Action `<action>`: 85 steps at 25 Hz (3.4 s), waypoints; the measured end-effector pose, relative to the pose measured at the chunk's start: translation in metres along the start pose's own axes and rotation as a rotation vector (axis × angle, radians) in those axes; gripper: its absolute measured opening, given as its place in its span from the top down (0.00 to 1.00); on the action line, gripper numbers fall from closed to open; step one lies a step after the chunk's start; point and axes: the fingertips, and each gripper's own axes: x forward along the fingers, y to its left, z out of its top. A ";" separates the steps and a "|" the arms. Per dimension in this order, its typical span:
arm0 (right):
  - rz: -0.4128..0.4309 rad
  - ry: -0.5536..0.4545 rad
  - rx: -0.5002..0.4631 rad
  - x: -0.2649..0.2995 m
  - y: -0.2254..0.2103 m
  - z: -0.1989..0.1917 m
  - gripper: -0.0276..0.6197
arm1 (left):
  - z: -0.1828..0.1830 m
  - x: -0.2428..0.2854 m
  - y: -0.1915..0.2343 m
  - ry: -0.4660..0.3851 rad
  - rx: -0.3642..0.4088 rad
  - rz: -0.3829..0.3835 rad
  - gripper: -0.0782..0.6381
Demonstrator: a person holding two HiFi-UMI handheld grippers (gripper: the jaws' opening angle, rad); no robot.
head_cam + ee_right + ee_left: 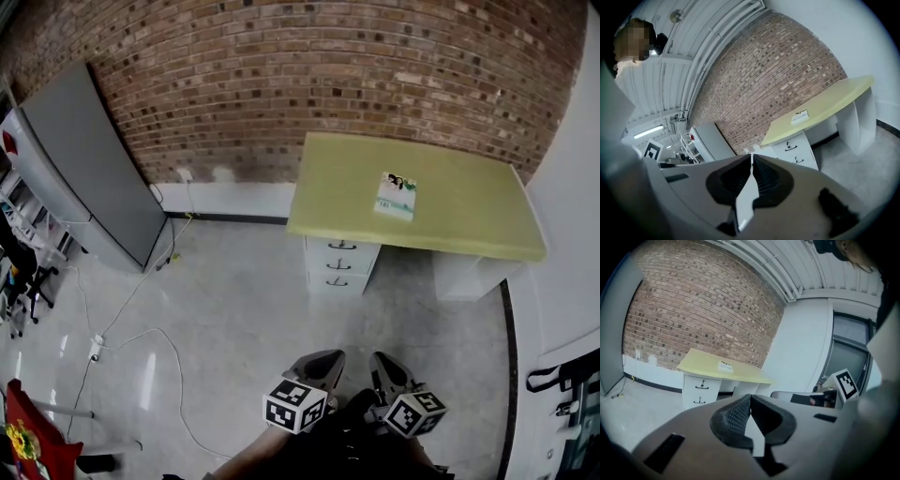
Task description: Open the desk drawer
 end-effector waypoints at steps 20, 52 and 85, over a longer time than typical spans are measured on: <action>-0.027 -0.034 -0.017 0.028 -0.024 0.014 0.94 | 0.000 0.010 0.031 -0.007 -0.089 0.047 0.88; -0.014 0.036 -0.009 0.199 -0.128 0.114 0.94 | 0.095 0.154 0.174 0.008 -0.119 0.166 0.88; -0.107 0.015 -0.075 0.236 -0.157 0.111 0.94 | 0.093 0.182 0.222 0.049 -0.057 0.087 0.88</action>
